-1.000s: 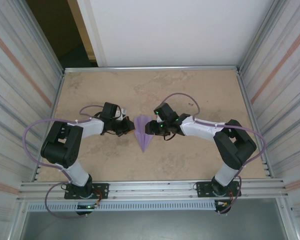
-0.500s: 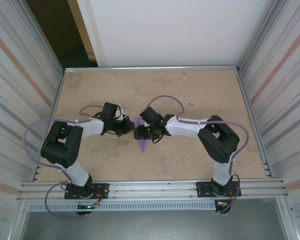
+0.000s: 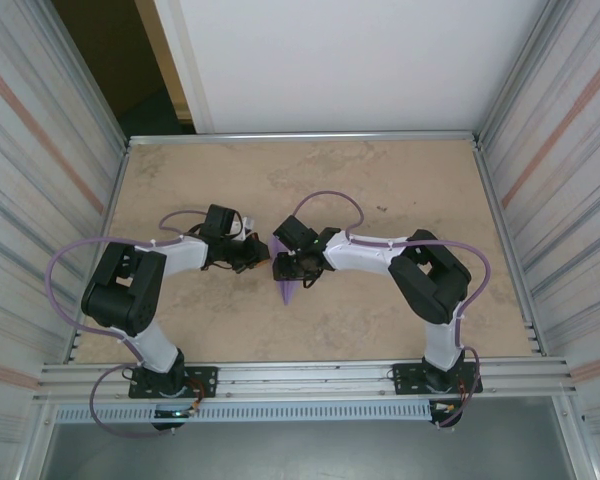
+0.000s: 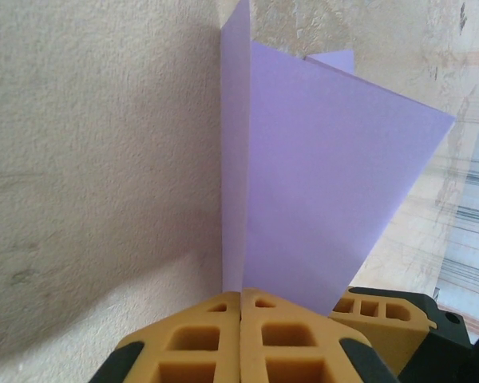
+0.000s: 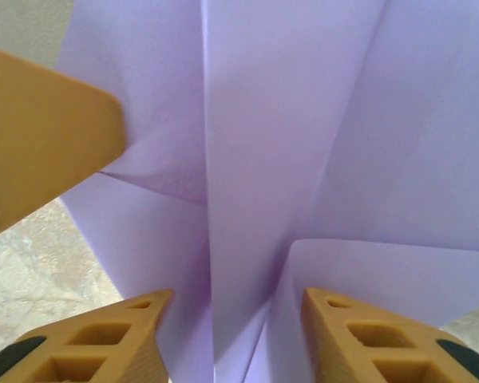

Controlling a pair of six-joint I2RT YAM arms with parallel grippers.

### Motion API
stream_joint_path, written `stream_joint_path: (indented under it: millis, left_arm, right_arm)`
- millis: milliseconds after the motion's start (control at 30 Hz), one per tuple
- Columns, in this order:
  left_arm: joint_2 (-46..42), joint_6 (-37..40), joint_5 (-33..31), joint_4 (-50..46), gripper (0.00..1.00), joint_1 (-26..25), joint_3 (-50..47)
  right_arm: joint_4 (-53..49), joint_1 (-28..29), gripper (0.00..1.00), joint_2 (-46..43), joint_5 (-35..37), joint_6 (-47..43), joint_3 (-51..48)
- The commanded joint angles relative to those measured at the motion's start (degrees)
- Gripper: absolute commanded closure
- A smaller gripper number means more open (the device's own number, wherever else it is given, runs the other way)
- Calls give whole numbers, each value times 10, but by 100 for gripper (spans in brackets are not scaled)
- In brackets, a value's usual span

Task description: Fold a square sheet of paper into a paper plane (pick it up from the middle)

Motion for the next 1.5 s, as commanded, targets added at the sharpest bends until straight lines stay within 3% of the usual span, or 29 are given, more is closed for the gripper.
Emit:
stream_joint_path:
  millis: [0,567,933,1167,1467]
  left_arm:
    - [4,-2,11,-2,94,-3,-5]
    - [-6,0,11,-11,85,0,-5]
    - [-109,23,-58,-90,50,62,-21]
    - [-159,37,-123,-139,23,78,-32]
    - [-179,42,-144,-149,11,78,-39]
  right_arm:
    - [-21,0,61,-3,27,16,10]
    - [-37,-3,72,28,18,28,29]
    - [-117,-36,91,-9,107,8,24]
    - [-130,-75,93,-24,131,-16,23]
    - [-102,-156,90,33,102,-125,99]
